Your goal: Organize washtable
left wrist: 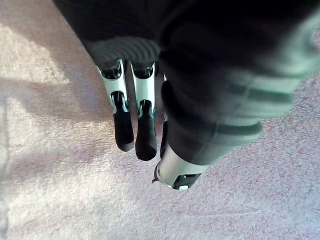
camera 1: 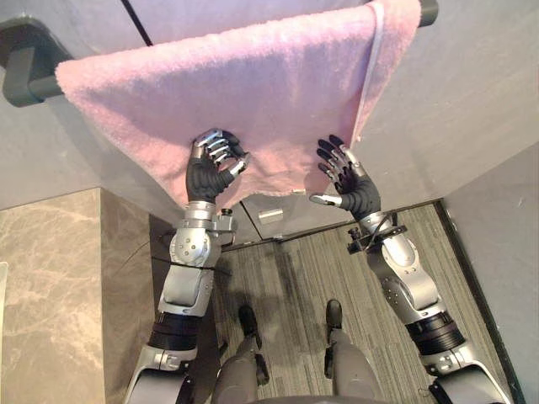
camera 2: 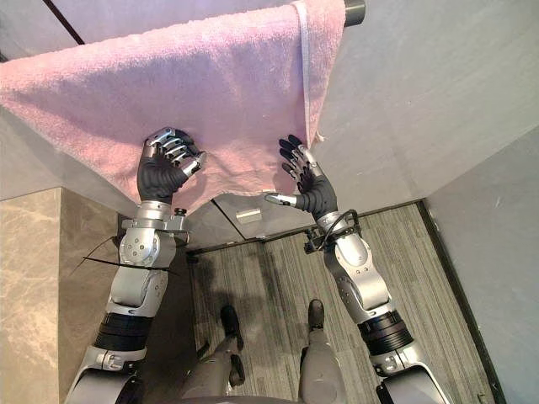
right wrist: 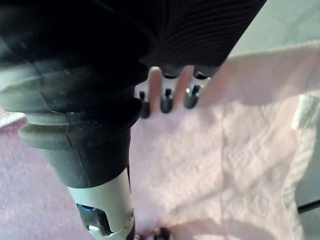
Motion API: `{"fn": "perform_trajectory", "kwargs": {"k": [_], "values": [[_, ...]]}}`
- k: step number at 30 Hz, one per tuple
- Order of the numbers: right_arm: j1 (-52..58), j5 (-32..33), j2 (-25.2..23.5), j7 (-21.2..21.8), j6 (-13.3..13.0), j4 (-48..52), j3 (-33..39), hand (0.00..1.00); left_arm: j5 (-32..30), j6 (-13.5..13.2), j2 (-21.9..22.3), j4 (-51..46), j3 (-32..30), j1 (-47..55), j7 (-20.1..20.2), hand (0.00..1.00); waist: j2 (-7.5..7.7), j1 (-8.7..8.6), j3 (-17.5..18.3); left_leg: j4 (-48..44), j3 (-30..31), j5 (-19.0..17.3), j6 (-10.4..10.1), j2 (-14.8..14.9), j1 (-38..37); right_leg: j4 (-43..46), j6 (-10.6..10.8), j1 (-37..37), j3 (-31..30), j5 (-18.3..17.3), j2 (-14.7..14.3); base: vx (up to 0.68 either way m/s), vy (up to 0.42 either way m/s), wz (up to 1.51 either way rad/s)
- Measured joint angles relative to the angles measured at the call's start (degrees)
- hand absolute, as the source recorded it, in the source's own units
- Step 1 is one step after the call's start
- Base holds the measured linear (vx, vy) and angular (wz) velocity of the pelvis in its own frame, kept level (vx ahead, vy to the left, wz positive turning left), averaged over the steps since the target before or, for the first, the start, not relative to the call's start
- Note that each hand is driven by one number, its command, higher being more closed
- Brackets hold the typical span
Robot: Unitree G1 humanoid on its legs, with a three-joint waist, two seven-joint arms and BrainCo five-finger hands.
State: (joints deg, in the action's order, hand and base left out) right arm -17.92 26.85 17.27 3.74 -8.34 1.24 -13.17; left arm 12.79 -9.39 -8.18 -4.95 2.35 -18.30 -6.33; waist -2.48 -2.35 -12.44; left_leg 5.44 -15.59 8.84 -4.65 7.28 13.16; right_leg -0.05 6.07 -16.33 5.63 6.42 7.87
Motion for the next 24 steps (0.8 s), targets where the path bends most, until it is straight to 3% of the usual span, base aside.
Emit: {"fn": "perform_trajectory", "kwargs": {"k": [6, 13, 17, 24], "values": [[7.21, -0.04, -3.31, 0.37, 0.38, -0.08, 0.36, 0.00, 0.92, 0.47, 1.54, 0.23, -0.78, 6.70, 0.39, 0.00, 0.00, -0.01, 0.00, -0.02, -0.13, -0.01, -0.01, 0.00, -0.56, -0.23, 0.01, 0.57, -0.18, 0.00, -0.03, 0.05, 0.003, -0.01], [16.14, -4.91, -5.83, 2.51, 2.31, -4.42, 1.95, 0.00, 2.75, 1.19, 2.01, 1.42, -0.11, 16.13, 4.86, 0.00, 0.07, 0.10, 0.04, 0.15, 0.65, -0.15, -0.12, -0.01, -3.08, -1.35, 0.19, 4.37, 1.14, -0.27, 0.05, 0.02, 0.006, 0.09], [20.98, -7.28, -5.71, 3.65, 3.53, -10.14, 3.85, 0.00, 2.22, 2.64, 1.74, 5.38, 1.79, 22.08, 7.11, 0.00, 0.34, 0.25, 0.21, 0.13, 1.24, -0.53, -0.52, 0.01, -4.92, -2.30, 0.23, 6.98, 1.65, -0.27, 0.11, 0.00, 0.006, 0.05], [24.15, -18.24, -7.49, 4.54, 5.55, -28.88, 10.34, 0.00, -2.54, 4.31, 1.68, 18.48, 1.97, 29.55, 10.94, 0.00, 1.61, 0.72, 4.77, 0.12, 1.24, -1.72, -0.86, 0.08, -8.16, -4.13, 0.48, 11.19, 1.98, -0.55, -0.08, 0.00, 0.001, 0.00]]}}
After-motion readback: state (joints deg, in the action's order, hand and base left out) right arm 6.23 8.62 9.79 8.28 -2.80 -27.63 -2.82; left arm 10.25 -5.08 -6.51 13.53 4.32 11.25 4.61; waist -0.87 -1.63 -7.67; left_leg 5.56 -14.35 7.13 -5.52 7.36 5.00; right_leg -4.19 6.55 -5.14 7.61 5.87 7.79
